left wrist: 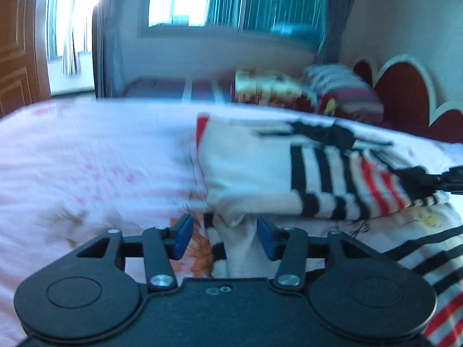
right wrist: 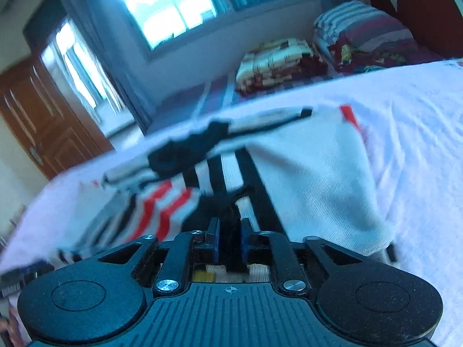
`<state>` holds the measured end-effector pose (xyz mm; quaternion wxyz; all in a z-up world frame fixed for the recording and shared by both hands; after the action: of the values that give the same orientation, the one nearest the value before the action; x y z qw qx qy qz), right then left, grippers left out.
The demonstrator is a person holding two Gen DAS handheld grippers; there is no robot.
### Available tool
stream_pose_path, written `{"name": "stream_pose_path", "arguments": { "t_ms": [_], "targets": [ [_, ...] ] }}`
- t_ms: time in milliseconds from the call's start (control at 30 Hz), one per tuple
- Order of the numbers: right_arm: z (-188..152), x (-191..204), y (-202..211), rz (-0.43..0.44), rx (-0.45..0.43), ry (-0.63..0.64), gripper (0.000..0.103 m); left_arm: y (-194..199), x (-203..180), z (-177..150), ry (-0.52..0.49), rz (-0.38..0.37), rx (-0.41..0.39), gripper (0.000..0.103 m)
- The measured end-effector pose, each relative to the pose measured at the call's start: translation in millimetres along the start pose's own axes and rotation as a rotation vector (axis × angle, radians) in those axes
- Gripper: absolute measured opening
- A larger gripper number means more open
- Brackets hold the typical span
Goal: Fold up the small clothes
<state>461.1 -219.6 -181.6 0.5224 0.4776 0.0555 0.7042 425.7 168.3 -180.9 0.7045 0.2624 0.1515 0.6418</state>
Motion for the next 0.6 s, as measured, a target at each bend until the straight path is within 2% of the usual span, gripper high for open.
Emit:
{"name": "stream_pose_path", "arguments": {
  "t_ms": [67,167,233,267,300,333,400,533,600],
  "targets": [
    [6,-3,1,0.013,-0.017,-0.038,0.05,8,4,11,0.049,-0.011,-0.067,0.047],
    [18,-9,-15,0.035,0.035,-0.13,0.05,-12,-4,33,0.065,-0.055,-0.077,0.047],
    [19,-10,-29,0.007,0.087,-0.132,0.049,-34,-13,41,0.069,-0.104,-0.066,0.045],
    [18,-7,-31,-0.003,0.09,-0.101,0.041,-46,-18,43,0.06,-0.11,-0.043,0.045],
    [17,-3,-32,-0.022,0.08,-0.042,0.007,-58,-23,43,0.042,-0.116,-0.004,0.045],
    [15,3,-34,-0.038,0.086,0.013,0.003,-69,-28,40,0.025,-0.117,0.037,0.044],
    [13,17,-30,-0.057,0.038,0.135,0.003,-78,-33,36,0.006,-0.084,0.074,0.04],
    [17,51,3,0.03,-0.174,0.328,0.003,-70,-33,40,0.009,-0.049,-0.02,0.042],
    [18,50,-7,0.004,-0.189,0.361,0.003,-82,-33,37,0.008,-0.037,0.005,0.042]
  ]
}}
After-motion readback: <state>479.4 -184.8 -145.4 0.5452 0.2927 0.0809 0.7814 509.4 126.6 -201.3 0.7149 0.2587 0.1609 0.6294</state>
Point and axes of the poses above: each gripper's, at about its wrist camera, not at the fingertips, and y roughly against the way its jaws point, x to its left, z to its top, the point moved 5 cm from there along -y, roughly the way its jaws point, and after that the axes turned 14 degrees about -y, right-handed, at the moved point
